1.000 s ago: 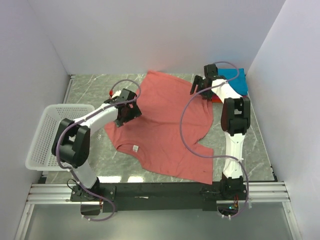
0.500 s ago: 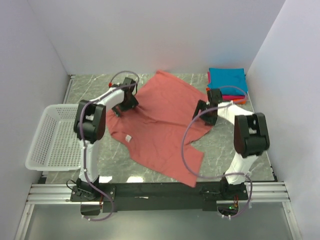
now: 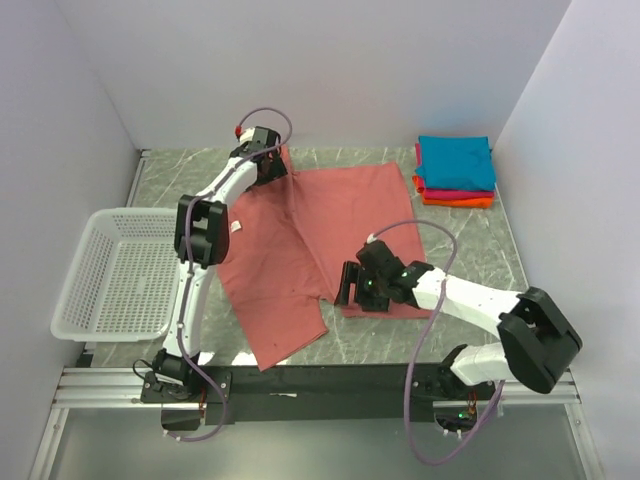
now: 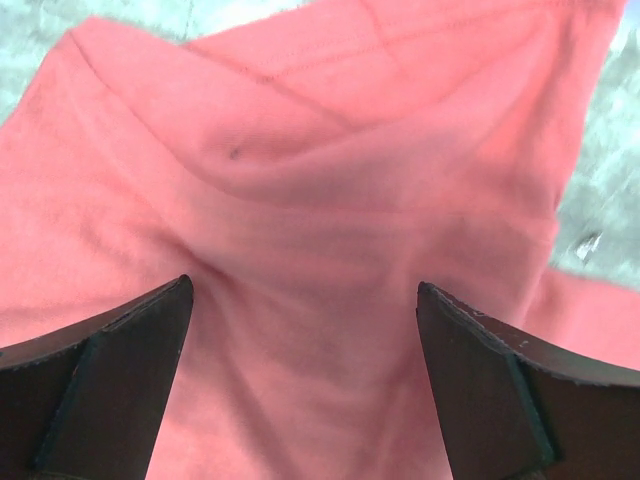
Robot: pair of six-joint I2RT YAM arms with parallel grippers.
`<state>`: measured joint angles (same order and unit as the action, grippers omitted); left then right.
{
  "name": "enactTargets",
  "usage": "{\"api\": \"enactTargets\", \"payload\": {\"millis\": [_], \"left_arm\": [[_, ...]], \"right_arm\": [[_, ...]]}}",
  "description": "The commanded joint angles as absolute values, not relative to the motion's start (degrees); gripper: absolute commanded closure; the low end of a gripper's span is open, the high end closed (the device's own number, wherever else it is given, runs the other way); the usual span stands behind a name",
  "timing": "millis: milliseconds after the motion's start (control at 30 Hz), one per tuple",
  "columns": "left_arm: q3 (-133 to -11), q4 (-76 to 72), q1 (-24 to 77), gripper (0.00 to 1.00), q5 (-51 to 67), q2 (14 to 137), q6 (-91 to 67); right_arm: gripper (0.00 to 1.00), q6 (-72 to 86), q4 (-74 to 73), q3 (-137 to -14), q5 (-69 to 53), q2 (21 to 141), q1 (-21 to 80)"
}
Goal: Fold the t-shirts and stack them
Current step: Flatten the tshirt out
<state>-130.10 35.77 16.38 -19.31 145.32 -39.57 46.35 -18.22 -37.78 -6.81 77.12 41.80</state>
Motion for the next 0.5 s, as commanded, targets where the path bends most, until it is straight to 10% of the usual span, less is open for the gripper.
{"api": "enactTargets", "payload": {"millis": [0,467], "left_arm": [[-126.4,32.5,16.7,0.01,-20.1,135.4,-35.9],[-87.5,27.9,16.8,0.01,-14.0,109.5,-43.3]], "right_arm": [[0.16,46.5,-23.7,-44.7,0.1,72.5,41.2],[0.12,25.1,-30.7,-81.5,6.9,99.6,22.8]]}}
